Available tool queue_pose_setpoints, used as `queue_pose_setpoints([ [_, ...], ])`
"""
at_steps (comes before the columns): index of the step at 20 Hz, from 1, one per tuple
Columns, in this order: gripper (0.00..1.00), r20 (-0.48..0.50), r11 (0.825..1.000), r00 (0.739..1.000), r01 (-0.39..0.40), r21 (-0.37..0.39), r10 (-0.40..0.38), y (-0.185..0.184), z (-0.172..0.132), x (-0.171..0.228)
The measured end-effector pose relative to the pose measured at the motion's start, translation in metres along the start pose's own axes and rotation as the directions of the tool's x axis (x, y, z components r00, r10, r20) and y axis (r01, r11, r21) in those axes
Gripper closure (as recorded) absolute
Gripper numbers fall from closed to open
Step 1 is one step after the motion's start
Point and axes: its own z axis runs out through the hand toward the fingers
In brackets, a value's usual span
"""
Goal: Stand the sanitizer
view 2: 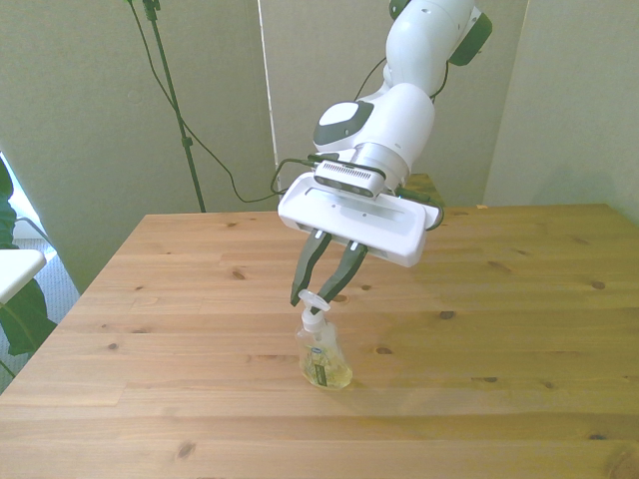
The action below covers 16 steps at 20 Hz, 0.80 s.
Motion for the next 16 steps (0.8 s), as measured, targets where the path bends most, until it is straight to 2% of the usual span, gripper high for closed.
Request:
queue_pose_setpoints([
  [10,0.0,0.029,1.0,1.0,-0.011,-0.006,0.011,0.004,-0.01,-0.007],
  [16,0.0,0.041,0.999,0.999,-0.029,-0.015,0.03,0.014,-0.017,0.008],
])
